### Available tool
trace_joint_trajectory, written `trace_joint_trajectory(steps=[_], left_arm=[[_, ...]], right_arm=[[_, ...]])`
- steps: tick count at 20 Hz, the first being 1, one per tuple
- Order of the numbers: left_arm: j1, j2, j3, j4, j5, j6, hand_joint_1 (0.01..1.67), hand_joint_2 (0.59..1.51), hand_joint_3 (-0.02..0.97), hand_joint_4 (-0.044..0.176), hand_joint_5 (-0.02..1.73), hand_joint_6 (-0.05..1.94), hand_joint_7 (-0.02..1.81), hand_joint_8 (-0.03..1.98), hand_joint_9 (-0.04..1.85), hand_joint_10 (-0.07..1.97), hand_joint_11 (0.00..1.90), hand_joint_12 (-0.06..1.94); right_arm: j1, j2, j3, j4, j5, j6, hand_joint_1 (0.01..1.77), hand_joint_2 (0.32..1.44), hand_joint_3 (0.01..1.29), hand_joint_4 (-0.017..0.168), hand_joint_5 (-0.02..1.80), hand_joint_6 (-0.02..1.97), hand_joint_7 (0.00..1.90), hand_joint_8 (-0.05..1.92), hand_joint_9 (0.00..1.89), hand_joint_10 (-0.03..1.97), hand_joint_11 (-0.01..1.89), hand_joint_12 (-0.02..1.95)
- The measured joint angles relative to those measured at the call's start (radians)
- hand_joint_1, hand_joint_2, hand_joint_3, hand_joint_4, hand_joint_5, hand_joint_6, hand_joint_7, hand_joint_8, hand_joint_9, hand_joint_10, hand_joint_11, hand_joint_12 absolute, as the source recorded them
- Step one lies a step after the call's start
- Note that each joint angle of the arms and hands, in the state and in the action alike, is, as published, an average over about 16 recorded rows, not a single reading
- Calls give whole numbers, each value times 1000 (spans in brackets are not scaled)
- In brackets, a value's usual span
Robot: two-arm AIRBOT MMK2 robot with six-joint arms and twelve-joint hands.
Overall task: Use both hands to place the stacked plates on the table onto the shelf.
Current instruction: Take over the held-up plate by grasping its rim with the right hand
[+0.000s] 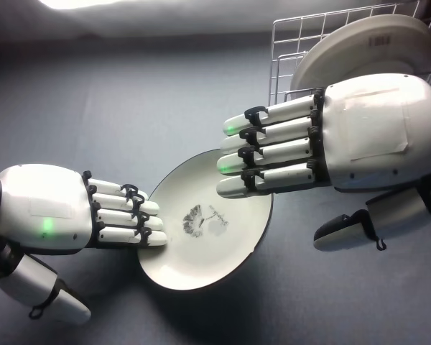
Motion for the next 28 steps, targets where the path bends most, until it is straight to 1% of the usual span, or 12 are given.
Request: trace_joint_trajectory(steps=[2, 5, 12, 15, 17, 19, 21, 25, 28], left_arm=[[0, 0, 0, 0, 0, 0, 22, 1194, 20, -10, -14, -36, -12, -24, -27, -48, 46, 36], [0, 0, 0, 0, 0, 0, 21, 1183, 20, -10, -14, -36, -13, -24, -27, -48, 46, 37], [0, 0, 0, 1, 0, -1, 21, 1165, 20, -10, -15, -37, -13, -23, -27, -49, 46, 37], [0, 0, 0, 1, 0, -1, 21, 1157, 20, -10, -15, -38, -13, -24, -27, -48, 46, 38], [0, 0, 0, 1, 0, -1, 21, 1152, 20, -10, -15, -38, -13, -24, -27, -48, 45, 37], [0, 0, 0, 2, 1, -1, 21, 1147, 20, -10, -14, -38, -13, -24, -28, -48, 45, 37], [0, 0, 0, 2, 1, -1, 22, 1145, 20, -10, -14, -38, -13, -24, -28, -48, 45, 37], [0, 1, 0, 2, 1, -2, 21, 1141, 21, -10, -14, -38, -13, -24, -28, -48, 45, 37], [0, 1, 0, 3, 1, -2, 21, 1138, 20, -10, -13, -38, -13, -24, -27, -49, 46, 37]], right_arm=[[2, 0, 0, 1, 0, 0, 117, 1319, 15, 4, 87, 78, 84, 52, 87, 85, 81, 62], [6, 2, -1, 1, -1, 1, 325, 1265, 14, 4, 237, 222, 242, 137, 243, 223, 213, 231], [22, 8, -2, 5, -5, 2, 845, 1123, 15, 4, 536, 231, 555, 141, 557, 226, 415, 618], [29, 12, -5, 7, -9, 3, 1048, 1065, 14, 4, 628, 231, 652, 144, 655, 223, 450, 822], [33, 14, -8, 7, -14, 3, 1147, 1033, 14, 4, 665, 213, 695, 126, 697, 201, 450, 935], [36, 16, -12, 7, -19, 3, 1169, 1019, 15, 4, 630, 114, 657, 48, 658, 96, 378, 958], [38, 17, -18, 9, -25, 3, 1148, 1012, 15, 4, 569, 26, 588, 9, 591, 14, 294, 959], [40, 20, -34, 9, -36, 5, 1102, 989, 15, 4, 443, 17, 451, 14, 450, 8, 171, 909], [40, 21, -49, 10, -46, 6, 1092, 963, 15, 4, 359, 16, 351, 12, 340, 6, 90, 830]])
